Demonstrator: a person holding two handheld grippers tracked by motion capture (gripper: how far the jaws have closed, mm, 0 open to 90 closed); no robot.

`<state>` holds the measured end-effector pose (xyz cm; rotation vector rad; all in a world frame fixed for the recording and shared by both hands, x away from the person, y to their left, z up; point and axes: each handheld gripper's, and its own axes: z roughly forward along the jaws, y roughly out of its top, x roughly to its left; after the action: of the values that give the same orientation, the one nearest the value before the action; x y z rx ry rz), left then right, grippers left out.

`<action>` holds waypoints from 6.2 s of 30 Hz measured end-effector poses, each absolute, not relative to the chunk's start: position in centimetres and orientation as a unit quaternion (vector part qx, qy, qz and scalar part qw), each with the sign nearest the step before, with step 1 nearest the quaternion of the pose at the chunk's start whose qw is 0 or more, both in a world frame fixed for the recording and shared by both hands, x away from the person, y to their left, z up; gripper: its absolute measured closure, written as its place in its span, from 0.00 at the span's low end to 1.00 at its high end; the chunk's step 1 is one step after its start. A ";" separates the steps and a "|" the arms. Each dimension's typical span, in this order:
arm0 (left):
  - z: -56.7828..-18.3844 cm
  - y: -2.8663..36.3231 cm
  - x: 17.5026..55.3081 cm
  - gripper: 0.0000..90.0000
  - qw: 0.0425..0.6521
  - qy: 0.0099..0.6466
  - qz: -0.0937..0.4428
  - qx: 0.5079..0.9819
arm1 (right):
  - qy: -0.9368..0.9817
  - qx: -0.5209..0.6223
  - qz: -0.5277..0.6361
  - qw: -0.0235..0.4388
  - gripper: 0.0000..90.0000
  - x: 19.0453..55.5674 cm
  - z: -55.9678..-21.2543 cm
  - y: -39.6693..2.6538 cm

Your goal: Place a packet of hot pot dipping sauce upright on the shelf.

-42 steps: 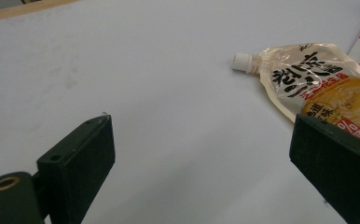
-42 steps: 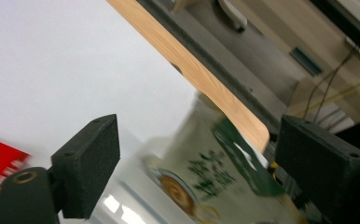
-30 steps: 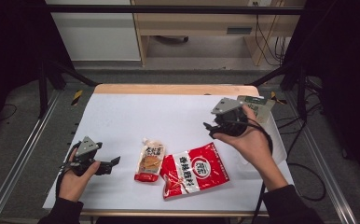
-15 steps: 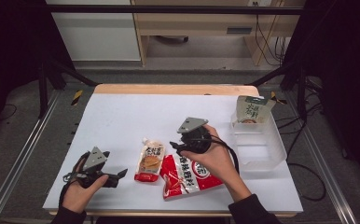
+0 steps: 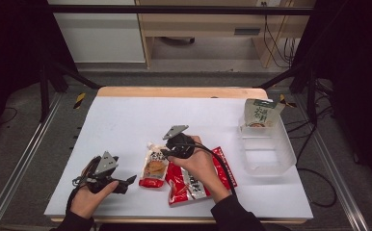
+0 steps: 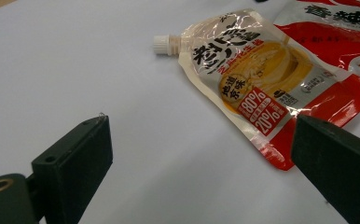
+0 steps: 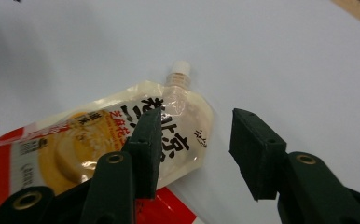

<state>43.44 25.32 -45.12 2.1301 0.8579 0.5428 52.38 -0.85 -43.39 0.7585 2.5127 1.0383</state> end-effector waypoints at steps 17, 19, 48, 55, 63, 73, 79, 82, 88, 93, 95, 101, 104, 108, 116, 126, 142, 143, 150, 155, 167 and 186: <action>-45.1 25.5 43.9 0.06 0.382 0.335 0.211 0.835 | 0.877 0.309 0.350 0.117 0.57 54.6 -46.1 0.0; -45.1 25.4 43.9 0.07 0.386 0.335 0.208 0.834 | 0.877 0.312 0.347 0.112 0.55 54.6 -46.1 0.0; -45.1 25.6 44.3 0.07 0.388 0.339 0.204 0.832 | 0.877 0.309 0.356 0.097 0.90 53.7 -46.2 0.4; -45.0 25.7 44.4 0.07 0.388 0.339 0.207 0.832 | 0.880 0.285 0.360 0.120 0.98 53.2 -45.6 0.9; -44.7 26.0 44.4 0.08 0.388 0.338 0.212 0.831 | 0.877 0.251 0.384 0.143 0.99 52.3 -43.4 1.1; -43.5 26.9 44.1 0.13 0.416 0.343 0.225 0.812 | 0.870 0.212 0.411 0.170 0.99 51.1 -39.9 1.2; -42.8 27.0 43.9 0.14 0.425 0.336 0.230 0.808 | 0.869 0.193 0.417 0.182 0.99 50.7 -38.2 1.3; -42.5 27.1 43.9 0.14 0.426 0.336 0.230 0.808 | 0.869 0.185 0.421 0.184 0.99 50.6 -37.4 1.4; -41.8 27.3 43.7 0.15 0.432 0.334 0.238 0.803 | 0.868 0.168 0.430 0.184 0.99 49.9 -36.7 1.1; -40.8 27.4 43.9 0.17 0.436 0.322 0.236 0.807 | 0.867 0.162 0.437 0.178 0.99 49.2 -36.6 0.8; -40.4 27.3 44.2 0.18 0.436 0.313 0.231 0.811 | 0.867 0.157 0.440 0.176 0.99 49.0 -36.6 0.7; -39.4 26.5 45.2 0.23 0.420 0.275 0.216 0.837 | 0.862 0.139 0.456 0.170 0.99 47.8 -36.8 0.2; -39.0 25.7 45.6 0.24 0.411 0.251 0.206 0.852 | 0.862 0.134 0.460 0.166 0.99 47.6 -36.9 0.0; -38.7 24.8 46.2 0.25 0.405 0.235 0.207 0.859 | 0.862 0.127 0.464 0.162 0.99 47.2 -36.9 0.0; -38.9 23.9 47.2 0.39 0.418 0.216 0.185 0.863 | 0.863 0.115 0.469 0.152 0.99 46.5 -37.1 -0.3; -38.7 23.2 47.6 0.65 0.427 0.199 0.155 0.868 | 0.867 0.120 0.460 0.151 0.99 46.3 -37.0 -0.9; -35.7 21.6 46.0 0.81 0.430 0.167 0.137 0.877 | 0.867 0.146 0.450 0.156 0.98 46.0 -36.6 -2.8; -35.2 21.3 45.8 0.81 0.426 0.163 0.138 0.879 | 0.869 0.146 0.447 0.156 0.97 45.9 -36.5 -2.9; -33.1 20.2 45.5 0.82 0.405 0.140 0.140 0.893 | 0.877 0.141 0.429 0.163 0.96 45.4 -35.1 -3.4; -32.3 19.4 45.5 0.82 0.403 0.127 0.137 0.896 | 0.890 0.133 0.401 0.171 0.89 45.5 -33.7 -3.9; -31.3 18.7 45.7 0.82 0.395 0.110 0.146 0.900 | 0.923 0.083 0.316 0.203 0.48 46.4 -31.1 -3.2; -31.3 18.2 45.6 0.82 0.403 0.104 0.142 0.898 | 0.949 0.050 0.267 0.158 0.49 47.3 -30.4 -1.7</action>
<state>45.56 18.19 -31.35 2.2701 0.2617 0.3584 47.31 -1.67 -30.37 0.1422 2.7153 0.7629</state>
